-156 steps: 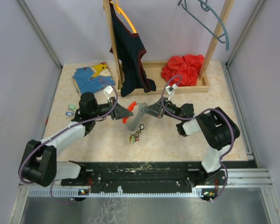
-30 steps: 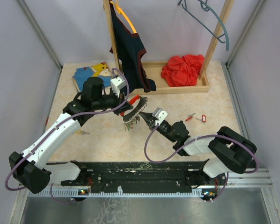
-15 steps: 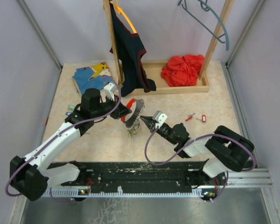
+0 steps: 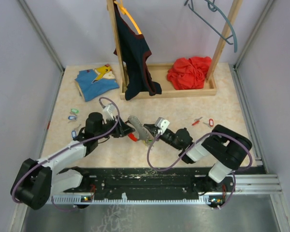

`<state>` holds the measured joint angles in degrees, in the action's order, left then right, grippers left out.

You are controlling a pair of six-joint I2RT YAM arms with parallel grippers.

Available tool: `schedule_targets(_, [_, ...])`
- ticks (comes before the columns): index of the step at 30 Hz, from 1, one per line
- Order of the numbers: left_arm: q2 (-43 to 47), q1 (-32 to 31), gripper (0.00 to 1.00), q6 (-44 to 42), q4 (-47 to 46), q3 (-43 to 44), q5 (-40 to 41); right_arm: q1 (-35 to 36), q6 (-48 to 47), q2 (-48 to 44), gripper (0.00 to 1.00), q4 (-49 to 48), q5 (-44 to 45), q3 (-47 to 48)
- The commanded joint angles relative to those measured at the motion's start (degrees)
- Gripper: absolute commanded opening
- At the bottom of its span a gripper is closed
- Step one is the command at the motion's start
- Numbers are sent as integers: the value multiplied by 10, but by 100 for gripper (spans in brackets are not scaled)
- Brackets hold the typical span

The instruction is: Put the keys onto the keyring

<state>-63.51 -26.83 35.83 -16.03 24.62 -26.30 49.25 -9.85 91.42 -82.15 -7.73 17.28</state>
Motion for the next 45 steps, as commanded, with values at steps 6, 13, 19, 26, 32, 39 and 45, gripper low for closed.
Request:
schedule_targets(6, [63,21,74,-3,-32,-48,116,-34,15,16,0,5,-78,31])
schedule_targets(13, [37,19,70,-62,-128,-66,24,-35,16,8,0,97,-86,48])
schedule_targets(19, [-26,-3,67,-119,-341,-124,-41,-39,26,22,0,154,-93,74])
schedule_targets(26, [-102,-21,65,-221,-447,-142,-77,-40,33,28,0,212,-105,99])
schedule_targets(32, [-156,-21,53,-294,-536,-157,-92,-45,40,24,0,285,-128,125])
schedule_targets(39, [-233,-21,46,-351,-692,-179,-138,-49,35,20,0,264,-150,112])
schedule_targets(45, [-313,-21,46,-348,-791,-180,-162,-53,27,15,0,250,-153,103])
